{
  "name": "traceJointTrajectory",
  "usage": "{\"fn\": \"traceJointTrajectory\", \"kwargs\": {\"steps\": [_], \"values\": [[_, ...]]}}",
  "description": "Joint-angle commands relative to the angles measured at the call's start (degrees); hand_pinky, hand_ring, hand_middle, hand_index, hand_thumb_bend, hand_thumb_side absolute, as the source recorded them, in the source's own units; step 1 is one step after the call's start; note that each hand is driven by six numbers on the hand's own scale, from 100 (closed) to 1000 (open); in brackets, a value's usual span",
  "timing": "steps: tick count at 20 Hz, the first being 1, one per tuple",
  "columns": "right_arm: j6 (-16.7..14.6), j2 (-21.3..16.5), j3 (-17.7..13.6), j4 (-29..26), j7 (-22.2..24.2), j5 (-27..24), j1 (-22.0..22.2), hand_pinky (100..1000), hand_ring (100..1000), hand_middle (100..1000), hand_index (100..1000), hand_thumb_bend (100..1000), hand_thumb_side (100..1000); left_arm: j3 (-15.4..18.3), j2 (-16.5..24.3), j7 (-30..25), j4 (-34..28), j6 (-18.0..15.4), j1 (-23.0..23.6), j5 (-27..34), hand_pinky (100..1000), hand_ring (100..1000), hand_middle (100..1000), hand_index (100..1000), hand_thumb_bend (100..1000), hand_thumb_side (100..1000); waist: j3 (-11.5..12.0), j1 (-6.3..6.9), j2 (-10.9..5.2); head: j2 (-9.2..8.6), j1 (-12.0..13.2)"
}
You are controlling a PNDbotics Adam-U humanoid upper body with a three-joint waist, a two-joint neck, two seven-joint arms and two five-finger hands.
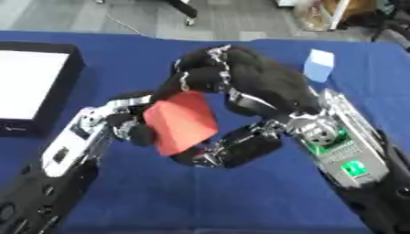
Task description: Pick up the objects with one hand, pass them to the other hand, and then place them into the box on the other side of the table.
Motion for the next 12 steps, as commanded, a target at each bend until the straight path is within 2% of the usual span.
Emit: {"fn": "traceJointTrajectory", "kwargs": {"steps": [1,12], "values": [[-0.22,-0.99,-0.70,-1.17,-0.33,0.67,-0.75,439,502,337,432,139,179,0.60,0.10,1.45,-1.10,0.31,-1.19,1.08,768,677,577,791,833,494,-0.11,0.22,-0.55,0.29,-0.08],[-0.16,-1.09,-0.47,-1.17,-0.91,1.37,-0.74,439,501,336,430,141,186,0.08,-0.18,3.44,-1.28,1.96,-1.26,5.10,768,673,572,783,825,468,-0.24,0.26,-0.51,0.29,-0.13]]}}
